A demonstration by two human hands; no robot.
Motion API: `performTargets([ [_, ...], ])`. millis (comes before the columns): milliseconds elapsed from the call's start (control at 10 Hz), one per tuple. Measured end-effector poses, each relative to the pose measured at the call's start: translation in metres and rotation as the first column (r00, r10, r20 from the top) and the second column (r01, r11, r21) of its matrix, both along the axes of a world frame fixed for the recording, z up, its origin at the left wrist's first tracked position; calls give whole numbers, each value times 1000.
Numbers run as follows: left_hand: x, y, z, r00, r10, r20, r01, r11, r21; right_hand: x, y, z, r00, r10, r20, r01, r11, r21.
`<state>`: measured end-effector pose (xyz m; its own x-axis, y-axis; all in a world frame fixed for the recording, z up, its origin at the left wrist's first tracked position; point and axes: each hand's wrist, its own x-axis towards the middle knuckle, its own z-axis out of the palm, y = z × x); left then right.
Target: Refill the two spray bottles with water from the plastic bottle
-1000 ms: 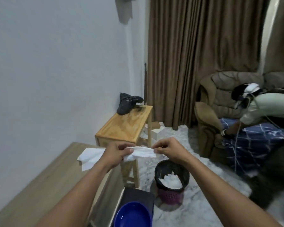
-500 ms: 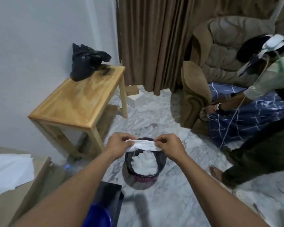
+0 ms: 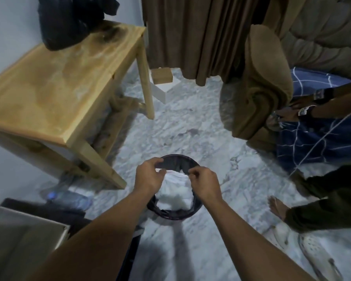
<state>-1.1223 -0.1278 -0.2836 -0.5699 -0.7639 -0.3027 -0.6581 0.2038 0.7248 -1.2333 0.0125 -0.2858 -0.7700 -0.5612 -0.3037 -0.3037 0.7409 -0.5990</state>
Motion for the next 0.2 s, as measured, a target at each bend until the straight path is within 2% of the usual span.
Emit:
performTargets([
  [100,31,17,12,995,103,-14,-103,995,2,21,14,-1,998,-19,59,19,1000,0],
  [200,110,70,1,992,126,-13,-123,979,160,62,35,14,986,6,165,2,999,-48],
])
